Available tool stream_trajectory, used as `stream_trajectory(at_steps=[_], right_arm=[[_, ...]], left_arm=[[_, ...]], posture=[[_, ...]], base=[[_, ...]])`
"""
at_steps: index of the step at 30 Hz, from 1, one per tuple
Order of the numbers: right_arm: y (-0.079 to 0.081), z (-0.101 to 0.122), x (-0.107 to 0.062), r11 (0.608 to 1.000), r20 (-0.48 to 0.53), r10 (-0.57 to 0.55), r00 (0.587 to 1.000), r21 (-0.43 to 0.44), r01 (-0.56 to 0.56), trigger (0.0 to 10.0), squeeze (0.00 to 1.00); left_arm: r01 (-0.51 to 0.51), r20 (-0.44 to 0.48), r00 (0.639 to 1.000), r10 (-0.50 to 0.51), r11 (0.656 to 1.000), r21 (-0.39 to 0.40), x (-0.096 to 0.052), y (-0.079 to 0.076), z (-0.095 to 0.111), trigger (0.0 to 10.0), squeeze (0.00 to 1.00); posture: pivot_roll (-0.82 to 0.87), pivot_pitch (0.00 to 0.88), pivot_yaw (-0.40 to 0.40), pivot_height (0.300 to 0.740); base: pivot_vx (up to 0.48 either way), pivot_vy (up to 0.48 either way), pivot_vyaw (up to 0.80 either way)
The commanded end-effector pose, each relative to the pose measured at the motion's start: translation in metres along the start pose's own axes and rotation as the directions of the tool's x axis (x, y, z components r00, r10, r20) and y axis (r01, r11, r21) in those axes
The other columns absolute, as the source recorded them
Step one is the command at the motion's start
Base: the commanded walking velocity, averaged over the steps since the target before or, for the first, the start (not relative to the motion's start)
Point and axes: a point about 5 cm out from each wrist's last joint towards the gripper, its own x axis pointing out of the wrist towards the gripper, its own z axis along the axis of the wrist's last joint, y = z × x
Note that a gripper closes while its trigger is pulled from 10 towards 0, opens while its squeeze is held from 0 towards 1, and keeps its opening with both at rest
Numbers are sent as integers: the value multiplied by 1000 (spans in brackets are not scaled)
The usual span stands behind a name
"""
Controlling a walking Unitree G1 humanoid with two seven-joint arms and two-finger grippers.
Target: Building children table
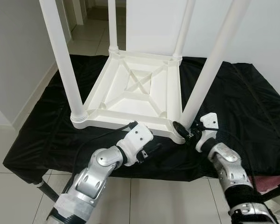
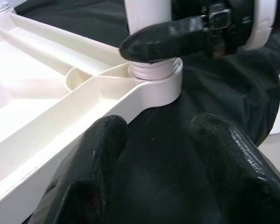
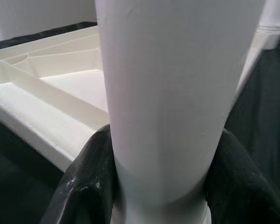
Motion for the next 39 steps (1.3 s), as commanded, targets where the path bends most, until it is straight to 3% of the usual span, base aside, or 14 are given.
stream_trajectory(at_steps=[1,8,10,11,14,15,16,19,25,32,33,39], right_arm=[[-1,-6,-4,997,-35,-75,997,34,76,10000,0],[16,-2,1,974,-31,-200,979,104,202,10000,0],[25,-3,3,924,-70,-347,935,145,354,10000,0],[25,-3,3,924,-70,-347,935,145,354,10000,0],[39,-2,5,862,-101,-461,882,186,472,10000,0],[39,-2,5,862,-101,-461,882,186,472,10000,0],[48,0,6,827,-104,-511,853,211,521,10000,0],[54,-1,9,779,-132,-568,812,230,583,10000,0],[59,7,16,800,-118,-546,830,221,558,10000,0],[58,8,12,815,-118,-529,840,203,542,10000,0],[58,10,12,822,-104,-523,846,203,533,10000,1000],[51,13,10,847,-70,-495,866,183,499,10000,1000]], left_arm=[[-71,-26,997,72,997,7,0,3,-6,10000,0],[-80,-28,996,80,997,11,0,5,-6,10000,0],[-94,-41,995,95,995,15,0,7,-8,10000,0],[-94,-41,995,95,995,15,0,7,-8,10000,0],[-115,-46,992,115,993,8,0,9,-9,10000,0],[-115,-46,992,115,993,8,0,9,-9,10000,0],[-140,-42,989,140,990,-1,0,12,-8,10000,0],[-150,-42,988,150,989,-5,-1,14,-9,10000,0],[-148,-40,988,148,989,-2,-1,14,-9,10000,0],[-163,-34,986,163,987,-4,0,17,-8,10000,0],[-167,-31,985,167,986,-6,0,17,-7,10000,0],[-175,-30,984,175,984,-10,1,16,-8,10000,0]], posture=[[-28,39,6,740],[-28,43,2,740],[-22,40,-6,740],[-22,40,-6,740],[-16,39,-10,740],[-16,39,-10,740],[-12,39,-9,740],[-11,41,-7,740],[-12,43,-6,740],[-14,44,-17,740],[-13,43,-22,740],[-12,37,-33,740]], base=[[0,0,0],[0,0,0],[0,0,0],[0,0,0],[0,0,0],[0,0,0],[0,0,0],[0,0,0],[0,0,0],[0,0,0],[0,0,0],[0,0,0]])
